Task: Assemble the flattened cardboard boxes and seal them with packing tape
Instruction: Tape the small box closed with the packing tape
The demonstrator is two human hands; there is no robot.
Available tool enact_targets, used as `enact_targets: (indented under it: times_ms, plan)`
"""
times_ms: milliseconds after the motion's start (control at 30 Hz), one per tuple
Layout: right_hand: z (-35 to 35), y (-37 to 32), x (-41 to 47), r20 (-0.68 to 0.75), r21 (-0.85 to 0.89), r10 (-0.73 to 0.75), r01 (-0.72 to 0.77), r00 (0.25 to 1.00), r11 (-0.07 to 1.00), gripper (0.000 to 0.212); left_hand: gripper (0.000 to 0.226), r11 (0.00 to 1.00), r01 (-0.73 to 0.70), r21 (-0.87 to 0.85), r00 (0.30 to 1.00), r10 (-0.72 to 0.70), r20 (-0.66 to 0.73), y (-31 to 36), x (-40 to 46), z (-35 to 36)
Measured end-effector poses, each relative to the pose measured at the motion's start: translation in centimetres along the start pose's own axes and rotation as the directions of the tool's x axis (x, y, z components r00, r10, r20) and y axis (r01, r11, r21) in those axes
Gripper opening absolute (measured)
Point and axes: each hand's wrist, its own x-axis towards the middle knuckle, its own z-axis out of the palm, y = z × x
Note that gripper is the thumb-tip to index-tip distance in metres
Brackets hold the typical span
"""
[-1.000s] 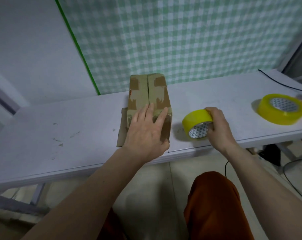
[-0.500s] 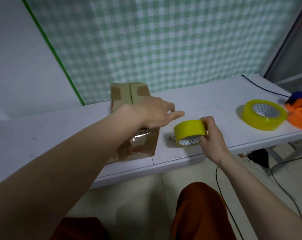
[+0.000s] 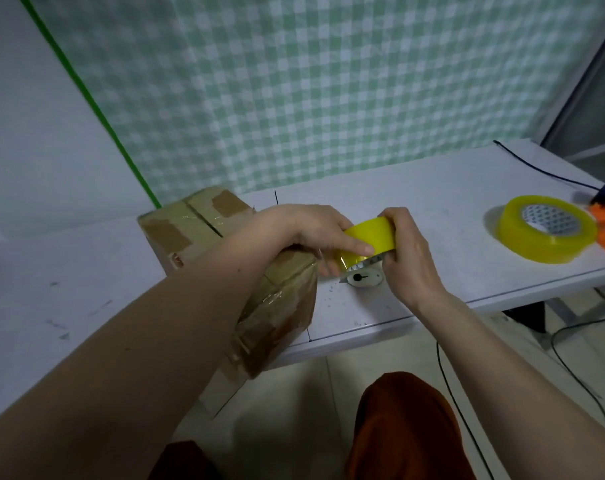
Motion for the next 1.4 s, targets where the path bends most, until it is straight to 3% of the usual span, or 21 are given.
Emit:
enact_targets:
  times_ms: [67,167,233,300,400,533,667,767,900,1033,1100,1167,1300,1400]
  plan:
    - [0.0,0.5,0.4,0.015,0.068,0.004,-0.005,1.000,0.998,0.060,0.034,0.995,0.005,-0.099,0.999,-0.010,-0.043,-0.4,0.1,-0.2]
    - [0.0,2.2,0.6,0.124,0.133,0.117,-0.133,0.985,0.982,0.065,0.036,0.979,-0.054,-0.197,0.985,0.020,-0.171,-1.1,0.0,-0.7]
    - [0.7,3.6,0.3,0.217,-0.119,0.266,-0.245,0.939,0.962,0.065,0.039,0.971,-0.099,-0.217,0.974,0.050,-0.219,-1.4,-0.3,-1.1]
    - [1.9,4.5,-0.4,0.269,-0.381,0.336,-0.221,0.903,0.898,0.060,0.040,0.968,-0.111,-0.224,0.971,0.058,-0.230,-1.5,-0.5,-1.3]
    - [3.1,4.5,-1.1,0.277,-0.461,0.314,-0.161,0.908,0.873,0.041,0.043,0.952,-0.122,-0.279,0.972,0.057,-0.228,-1.7,-0.6,-1.4]
    - [2.4,3.4,-1.7,0.239,-0.249,0.333,-0.273,0.912,0.929,0.013,0.031,0.929,-0.136,-0.344,0.977,0.068,-0.204,-2.0,-0.7,-1.6]
    - [0.1,0.8,-3.5,0.297,0.157,0.303,-0.359,0.905,0.920,0.009,0.027,0.914,-0.146,-0.378,0.980,0.082,-0.179,-2.2,-0.7,-1.9]
    - [-1.6,-1.5,-5.3,0.305,0.344,0.214,-0.317,0.928,0.884,0.012,0.028,0.905,-0.138,-0.402,0.984,0.078,-0.162,-2.3,-0.6,-2.0]
    - [-3.1,-4.6,-6.3,0.162,0.385,0.129,-0.183,0.978,0.904,0.010,0.022,0.893,-0.119,-0.435,0.988,0.064,-0.140,-2.3,-0.6,-2.2]
    - [-2.1,-6.8,-5.1,0.026,0.249,-0.060,0.052,0.998,0.967,0.008,0.015,0.888,-0.133,-0.440,0.985,0.070,-0.155,-2.1,-0.7,-1.9]
    - [-1.3,-7.1,-4.5,-0.012,0.077,-0.176,0.177,0.984,0.981,0.015,0.017,0.886,-0.137,-0.442,0.984,0.071,-0.164,-2.1,-0.9,-1.9]
    - [-1.0,-6.6,-4.4,0.042,-0.145,-0.252,0.256,0.967,0.956,0.014,0.017,0.880,-0.140,-0.455,0.984,0.072,-0.165,-2.1,-1.1,-1.8]
    - [-1.3,-4.6,-4.7,0.252,-0.405,-0.113,0.211,0.961,0.890,0.013,0.018,0.868,-0.158,-0.470,0.976,0.063,-0.210,-2.3,-1.3,-1.8]
    - [-1.1,-2.3,-5.1,0.291,-0.357,0.012,0.097,0.957,0.929,0.019,0.024,0.826,-0.214,-0.521,0.954,0.063,-0.293,-2.4,-1.3,-1.9]
